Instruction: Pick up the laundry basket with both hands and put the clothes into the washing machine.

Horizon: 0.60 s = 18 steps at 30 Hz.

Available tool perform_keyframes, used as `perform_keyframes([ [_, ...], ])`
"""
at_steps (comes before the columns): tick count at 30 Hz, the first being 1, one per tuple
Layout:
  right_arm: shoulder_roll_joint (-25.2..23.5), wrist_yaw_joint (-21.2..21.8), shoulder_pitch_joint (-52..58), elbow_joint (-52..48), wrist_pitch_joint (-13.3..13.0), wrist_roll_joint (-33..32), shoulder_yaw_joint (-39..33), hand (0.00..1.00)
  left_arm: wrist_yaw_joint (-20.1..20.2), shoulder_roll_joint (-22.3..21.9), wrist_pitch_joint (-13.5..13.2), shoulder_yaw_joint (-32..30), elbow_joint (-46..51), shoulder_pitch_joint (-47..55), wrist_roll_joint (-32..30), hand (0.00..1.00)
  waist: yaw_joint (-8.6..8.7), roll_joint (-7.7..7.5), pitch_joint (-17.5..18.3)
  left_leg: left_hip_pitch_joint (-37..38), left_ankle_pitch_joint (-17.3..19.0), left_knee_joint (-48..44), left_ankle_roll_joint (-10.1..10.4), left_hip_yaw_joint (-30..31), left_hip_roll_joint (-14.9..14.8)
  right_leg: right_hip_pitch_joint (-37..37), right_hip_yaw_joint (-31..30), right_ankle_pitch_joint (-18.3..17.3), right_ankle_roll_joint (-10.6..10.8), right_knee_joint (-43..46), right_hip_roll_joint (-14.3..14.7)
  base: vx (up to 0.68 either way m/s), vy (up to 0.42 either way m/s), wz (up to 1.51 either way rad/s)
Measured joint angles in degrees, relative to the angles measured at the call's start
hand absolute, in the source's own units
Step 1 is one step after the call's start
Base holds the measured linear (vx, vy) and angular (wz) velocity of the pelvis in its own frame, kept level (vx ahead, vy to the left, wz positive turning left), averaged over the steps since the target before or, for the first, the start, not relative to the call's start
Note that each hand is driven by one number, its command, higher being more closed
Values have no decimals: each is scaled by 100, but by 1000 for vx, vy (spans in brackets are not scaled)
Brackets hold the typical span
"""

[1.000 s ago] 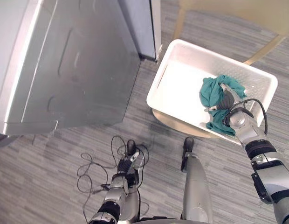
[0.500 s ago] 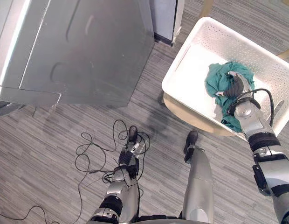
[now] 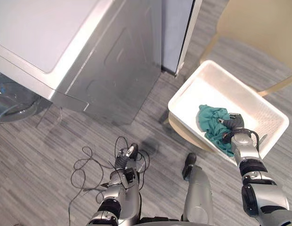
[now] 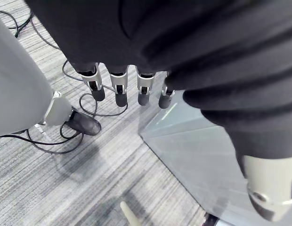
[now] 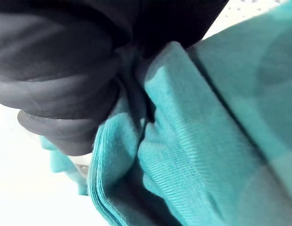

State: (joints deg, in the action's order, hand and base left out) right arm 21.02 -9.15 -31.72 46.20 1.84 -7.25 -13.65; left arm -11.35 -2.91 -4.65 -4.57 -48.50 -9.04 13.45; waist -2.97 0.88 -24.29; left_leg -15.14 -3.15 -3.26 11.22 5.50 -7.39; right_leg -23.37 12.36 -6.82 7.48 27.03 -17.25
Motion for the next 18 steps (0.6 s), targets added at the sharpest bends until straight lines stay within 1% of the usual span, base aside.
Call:
perform_keyframes([
  [2, -74, -99, 112, -290, -13, -399, -388, 100, 12, -9, 71, -113, -246, 191, -2, 0, -88, -7, 369, 308, 2, 220, -4, -143, -94, 247, -42, 81, 37, -283, 127, 70, 1, -34],
  [4, -147, -209, 266, -710, -44, -621, -641, 100, 19, -11, 143, -411, -440, 453, -2, 0, -105, -48, 761, 605, 12, 418, -19, -268, -177, 507, -72, 131, 65, -540, 231, 113, 3, -30],
  [5, -207, -266, 290, -831, -81, -642, -685, 100, 15, -3, 164, -520, -476, 547, 0, 0, -99, -78, 877, 678, 12, 471, -21, -297, -190, 549, -107, 146, 68, -598, 262, 114, 4, -32],
  [7, -396, -468, 412, -1275, -266, -879, -810, 100, 14, 57, 212, -948, -627, 683, 67, 0, -90, -156, 1277, 871, 15, 528, -25, -421, -229, 774, -177, 280, 79, -904, 355, 125, 10, -32],
  [9, -533, -563, 477, -1465, -381, -1042, -871, 100, 12, 81, 235, -1171, -658, 798, 139, 0, -86, -182, 1401, 1070, 16, 529, -24, -455, -228, 1034, -229, 377, 97, -1150, 392, 123, 29, -30],
  [10, -683, -641, 558, -1662, -426, -1140, -884, 100, -3, 107, 302, -1443, -675, 938, 228, 0, -79, -205, 1555, 1221, 17, 528, -22, -538, -226, 1225, -298, 462, 115, -1377, 424, 107, 37, -34],
  [12, -770, -704, 715, -1966, -441, -1189, -876, 100, -14, 127, 343, -1639, -671, 1054, 253, 0, -67, -200, 1697, 1316, 21, 528, -18, -578, -219, 1370, -328, 532, 131, -1561, 443, 66, 24, -22],
  [13, -832, -727, 810, -2226, -470, -1190, -893, 100, -50, 172, 350, -1680, -644, 1160, 393, 0, -56, -196, 1805, 1385, 33, 546, -27, -562, -226, 1485, -340, 594, 138, -1722, 472, 53, 13, -12],
  [14, -847, -736, 827, -2342, -480, -1184, -890, 100, -73, 172, 353, -1735, -610, 1172, 441, 0, -38, -195, 1820, 1421, 45, 547, -41, -557, -233, 1549, -346, 626, 140, -1793, 489, 43, 16, -10],
  [16, -853, -739, 923, -2810, -533, -1173, -891, 100, -148, 160, 373, -1826, -290, 1287, 511, 0, 31, -197, 1841, 1516, 73, 558, -48, -535, -246, 1707, -357, 685, 148, -1937, 517, 12, 5, -2],
  [17, -879, -740, 998, -3294, -567, -1115, -917, 100, -168, 124, 391, -1785, 367, 1493, 551, 0, 90, -202, 1850, 1604, 74, 582, -48, -511, -245, 1802, -353, 716, 148, -1997, 523, 0, 0, 0],
  [18, -886, -739, 1044, -3483, -602, -1057, -930, 100, -194, 119, 385, -1728, 677, 1571, 560, 0, 93, -205, 1884, 1615, 74, 582, -48, -505, -245, 1823, -361, 734, 146, -2026, 527, -12, 5, -6],
])
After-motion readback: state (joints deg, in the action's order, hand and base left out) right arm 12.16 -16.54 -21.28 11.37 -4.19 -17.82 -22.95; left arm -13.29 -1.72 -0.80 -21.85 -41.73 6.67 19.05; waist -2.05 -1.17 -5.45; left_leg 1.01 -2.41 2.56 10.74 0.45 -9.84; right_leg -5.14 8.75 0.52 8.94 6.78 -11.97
